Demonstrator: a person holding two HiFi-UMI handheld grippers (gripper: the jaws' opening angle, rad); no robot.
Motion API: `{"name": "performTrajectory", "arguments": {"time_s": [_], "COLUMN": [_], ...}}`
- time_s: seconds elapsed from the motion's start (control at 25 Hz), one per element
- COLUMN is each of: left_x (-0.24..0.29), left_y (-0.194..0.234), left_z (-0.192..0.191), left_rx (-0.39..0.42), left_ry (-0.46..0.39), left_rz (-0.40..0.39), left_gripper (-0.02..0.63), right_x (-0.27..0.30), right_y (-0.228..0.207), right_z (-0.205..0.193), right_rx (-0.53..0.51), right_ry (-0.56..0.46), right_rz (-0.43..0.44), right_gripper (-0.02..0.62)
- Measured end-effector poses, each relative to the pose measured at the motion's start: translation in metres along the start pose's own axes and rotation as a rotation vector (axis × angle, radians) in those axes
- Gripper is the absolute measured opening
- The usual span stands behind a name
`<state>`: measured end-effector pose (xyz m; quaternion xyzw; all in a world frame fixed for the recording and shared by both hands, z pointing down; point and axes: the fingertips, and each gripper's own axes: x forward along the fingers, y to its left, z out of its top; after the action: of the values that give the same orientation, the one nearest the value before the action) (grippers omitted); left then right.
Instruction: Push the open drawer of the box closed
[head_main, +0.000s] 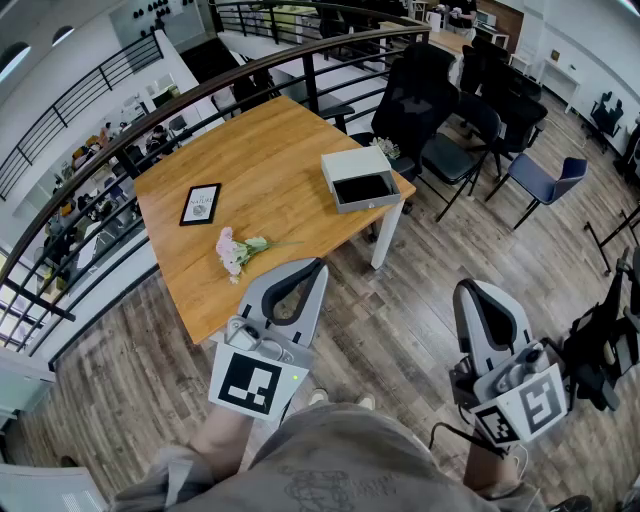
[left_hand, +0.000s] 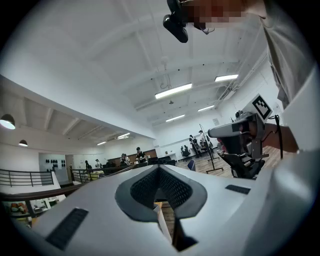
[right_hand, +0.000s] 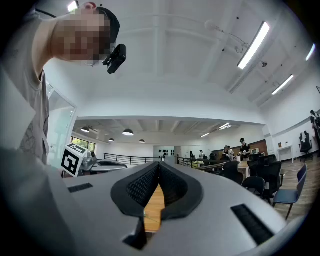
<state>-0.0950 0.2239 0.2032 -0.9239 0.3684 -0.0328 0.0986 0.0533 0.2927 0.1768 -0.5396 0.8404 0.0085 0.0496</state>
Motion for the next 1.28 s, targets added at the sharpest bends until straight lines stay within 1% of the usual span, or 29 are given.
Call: {"name": "performTrajectory", "arguments": {"time_s": [0.28, 0.76, 0.84, 0.96, 1.0, 1.04, 1.08, 1.28], "left_x": [0.013, 0.03, 0.032, 0.036, 0.037, 0.039, 0.041, 0.057], "left_y": [-0.016, -0.046, -0.048, -0.049, -0.049, -0.048, -0.046, -0.03], "left_z": [0.0, -0.005, -0.006, -0.008, -0.009, -0.01, -0.012, -0.03], "left_rx": [0.008, 0.01, 0.014, 0.021, 0.022, 0.02, 0.017, 0.007], "left_ry": [0.018, 0.045, 0.049, 0.052, 0.053, 0.055, 0.058, 0.081], "left_rz": [0.003, 0.028, 0.03, 0.03, 0.032, 0.035, 0.039, 0.05], "left_gripper": [0.017, 0.017, 0.017, 0.017, 0.017, 0.017, 0.017, 0.017], "right_x": [-0.012, -0.03, -0.032, -0.03, -0.029, -0.027, -0.023, 0.0], "right_y": [-0.024, -0.051, -0.055, -0.063, -0.067, -0.07, -0.072, -0.08], "right_z": [0.0, -0.015, -0.016, -0.018, -0.02, -0.022, -0.025, -0.044], "right_rx": [0.056, 0.07, 0.074, 0.077, 0.063, 0.039, 0.014, -0.029], "right_ry": [-0.026, 0.017, 0.015, 0.005, 0.008, 0.016, 0.026, 0.082], "right_rz": [-0.001, 0.051, 0.049, 0.021, 0.007, -0.004, -0.01, -0.001], "right_gripper": [0.032, 0.034, 0.034, 0.037, 0.072, 0.151, 0.181, 0.181]}}
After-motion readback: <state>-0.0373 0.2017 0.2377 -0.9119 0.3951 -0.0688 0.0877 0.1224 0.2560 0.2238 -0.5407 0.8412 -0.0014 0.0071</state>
